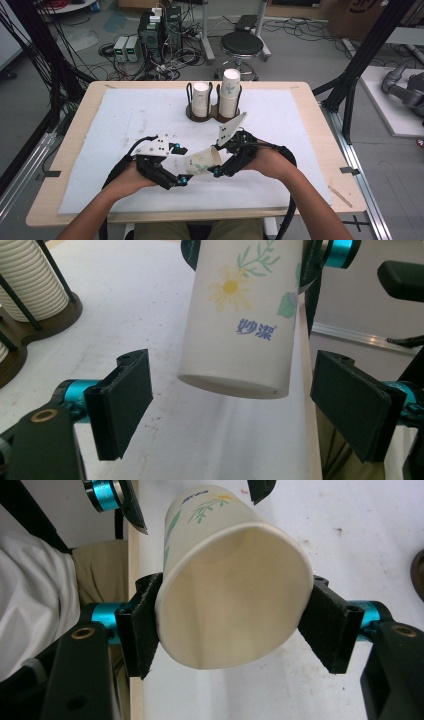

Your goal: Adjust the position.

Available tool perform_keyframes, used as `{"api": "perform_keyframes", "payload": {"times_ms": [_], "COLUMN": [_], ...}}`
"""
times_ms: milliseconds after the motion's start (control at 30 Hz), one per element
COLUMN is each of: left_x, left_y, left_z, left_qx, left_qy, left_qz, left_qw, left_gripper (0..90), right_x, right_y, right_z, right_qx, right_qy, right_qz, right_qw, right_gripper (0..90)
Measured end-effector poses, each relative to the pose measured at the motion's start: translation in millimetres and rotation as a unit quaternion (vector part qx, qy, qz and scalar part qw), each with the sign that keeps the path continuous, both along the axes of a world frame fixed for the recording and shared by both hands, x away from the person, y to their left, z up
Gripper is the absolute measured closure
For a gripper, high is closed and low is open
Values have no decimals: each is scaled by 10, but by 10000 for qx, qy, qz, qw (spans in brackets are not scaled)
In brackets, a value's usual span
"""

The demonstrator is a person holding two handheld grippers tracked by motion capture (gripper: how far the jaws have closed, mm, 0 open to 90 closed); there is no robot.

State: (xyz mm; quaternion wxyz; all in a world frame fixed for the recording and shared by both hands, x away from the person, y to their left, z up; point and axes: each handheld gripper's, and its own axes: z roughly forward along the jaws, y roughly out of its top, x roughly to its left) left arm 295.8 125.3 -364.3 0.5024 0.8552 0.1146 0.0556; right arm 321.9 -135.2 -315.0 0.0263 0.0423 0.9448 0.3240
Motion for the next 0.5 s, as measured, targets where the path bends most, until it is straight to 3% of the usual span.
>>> {"api": "perform_keyframes", "payload": {"times_ms": [233,500], "left_x": [27,52], "left_y": [-86,-202], "left_z": [8,-15], "left_qx": [227,442], "left_qy": [18,100], "left_qz": [-71,-205], "left_qw": [9997,9988], "left_gripper": [168,175], "right_x": [9,-9], "right_y": [136,337], "right_z": [40,88], "right_qx": [-565,-1270], "right_qy": [-59,-258], "right_qz": [57,242], "right_qw": [9984,9913], "right_gripper": [317,314]}}
